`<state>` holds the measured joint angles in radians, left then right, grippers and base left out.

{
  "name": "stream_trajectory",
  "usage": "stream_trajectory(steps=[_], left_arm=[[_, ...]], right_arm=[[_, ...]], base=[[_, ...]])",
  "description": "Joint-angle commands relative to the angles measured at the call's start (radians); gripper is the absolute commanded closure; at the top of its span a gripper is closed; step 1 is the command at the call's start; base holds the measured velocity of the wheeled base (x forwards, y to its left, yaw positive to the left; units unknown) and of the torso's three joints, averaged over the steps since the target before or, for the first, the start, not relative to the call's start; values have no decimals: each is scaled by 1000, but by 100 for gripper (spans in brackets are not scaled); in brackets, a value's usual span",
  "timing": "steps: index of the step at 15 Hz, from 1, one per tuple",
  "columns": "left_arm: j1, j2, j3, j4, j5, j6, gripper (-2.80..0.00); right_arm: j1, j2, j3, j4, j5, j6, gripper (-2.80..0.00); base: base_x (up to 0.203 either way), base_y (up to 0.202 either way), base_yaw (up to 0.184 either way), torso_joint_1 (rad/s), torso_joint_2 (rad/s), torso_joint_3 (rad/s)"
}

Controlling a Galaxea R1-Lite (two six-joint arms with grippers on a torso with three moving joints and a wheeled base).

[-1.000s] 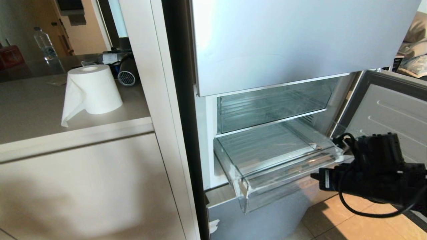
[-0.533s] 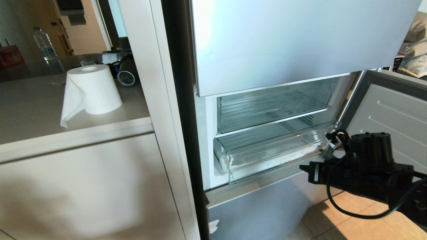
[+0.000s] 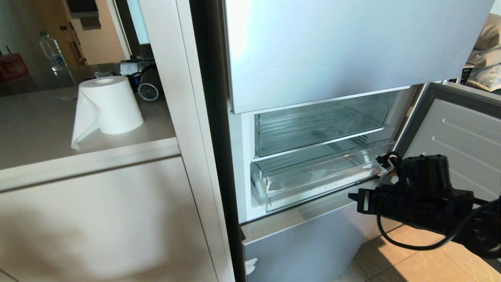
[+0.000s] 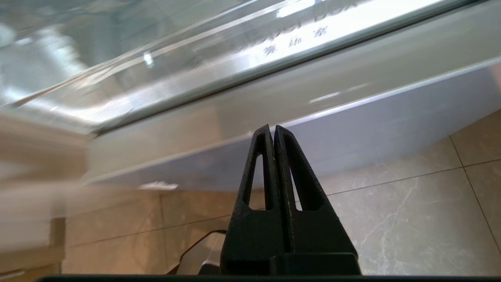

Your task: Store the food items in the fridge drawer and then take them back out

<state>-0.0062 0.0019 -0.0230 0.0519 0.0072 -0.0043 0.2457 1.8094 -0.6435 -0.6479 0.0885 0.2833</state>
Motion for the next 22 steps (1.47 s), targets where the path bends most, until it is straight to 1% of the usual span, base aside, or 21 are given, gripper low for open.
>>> stream_trajectory(steps=[1,2,5,7,9,11,13,14,17,19,21,22], left_arm=[[0,0,0,0,0,0,0],[0,0,0,0,0,0,0],[0,0,0,0,0,0,0],[0,0,0,0,0,0,0],[0,0,0,0,0,0,0],[0,0,0,0,1,0,0],[0,0,0,0,2,0,0],[0,0,0,0,0,0,0],[0,0,0,0,0,0,0],[0,0,0,0,2,0,0],[0,0,0,0,0,0,0],[0,0,0,0,0,0,0]], right_arm=[[5,159,-81,-3,-15,1,0],[8,193,-121,0,-25,-1,0],[13,244,-224,70,-31,0,0],[14,287,-280,61,-30,6,0],[29,305,-293,-4,-27,10,0],[33,325,-298,-116,-28,25,0],[43,324,-270,-222,-33,80,0],[45,306,-235,-241,-45,92,0],[60,165,-83,-249,-56,99,0],[73,-47,46,-221,-47,94,0],[75,-295,145,-117,-43,74,0],[63,-443,190,-42,-42,46,0]], base=[[0,0,0,0,0,0],[0,0,0,0,0,0],[0,0,0,0,0,0],[0,0,0,0,0,0],[0,0,0,0,0,0],[0,0,0,0,0,0],[0,0,0,0,0,0],[0,0,0,0,0,0],[0,0,0,0,0,0],[0,0,0,0,0,0],[0,0,0,0,0,0],[0,0,0,0,0,0]])
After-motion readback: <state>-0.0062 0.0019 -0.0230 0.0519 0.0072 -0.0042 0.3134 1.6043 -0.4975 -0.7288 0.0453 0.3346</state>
